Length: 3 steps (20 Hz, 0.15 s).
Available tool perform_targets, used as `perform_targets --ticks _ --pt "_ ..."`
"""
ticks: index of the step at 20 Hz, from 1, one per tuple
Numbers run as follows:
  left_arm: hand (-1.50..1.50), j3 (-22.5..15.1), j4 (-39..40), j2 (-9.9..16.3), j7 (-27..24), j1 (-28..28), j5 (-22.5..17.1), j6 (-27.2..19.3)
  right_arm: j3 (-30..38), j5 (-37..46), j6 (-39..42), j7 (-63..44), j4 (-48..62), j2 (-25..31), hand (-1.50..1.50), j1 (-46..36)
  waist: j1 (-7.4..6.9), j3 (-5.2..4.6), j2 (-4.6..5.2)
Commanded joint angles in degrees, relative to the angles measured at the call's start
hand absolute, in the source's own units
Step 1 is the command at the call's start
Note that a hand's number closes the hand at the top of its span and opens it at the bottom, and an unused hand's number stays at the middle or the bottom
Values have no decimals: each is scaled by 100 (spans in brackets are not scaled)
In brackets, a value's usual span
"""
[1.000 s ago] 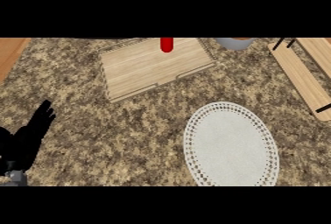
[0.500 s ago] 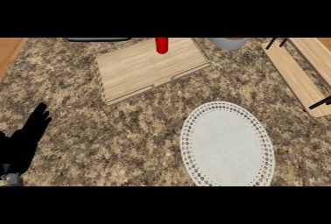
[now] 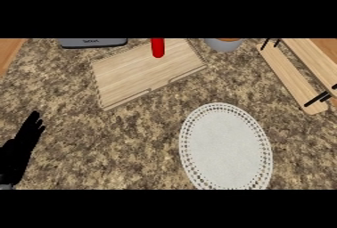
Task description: Pick the eggplant from the placemat and place it in the tiered shelf
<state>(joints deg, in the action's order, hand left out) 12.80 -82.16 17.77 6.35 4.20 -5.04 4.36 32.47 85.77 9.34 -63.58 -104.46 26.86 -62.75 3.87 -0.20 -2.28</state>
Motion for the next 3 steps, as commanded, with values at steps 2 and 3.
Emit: perform_targets --ticks 2,3 --pt "0 51 -24 -14 38 83 5 -61 -73 176 1946 -723 -1382 -72 -150 -220 124 -8 -69" --pt "0 79 6 28 -13 121 51 -77 -101 222 2168 -637 -1612 -58 -150 -270 144 -12 -79"
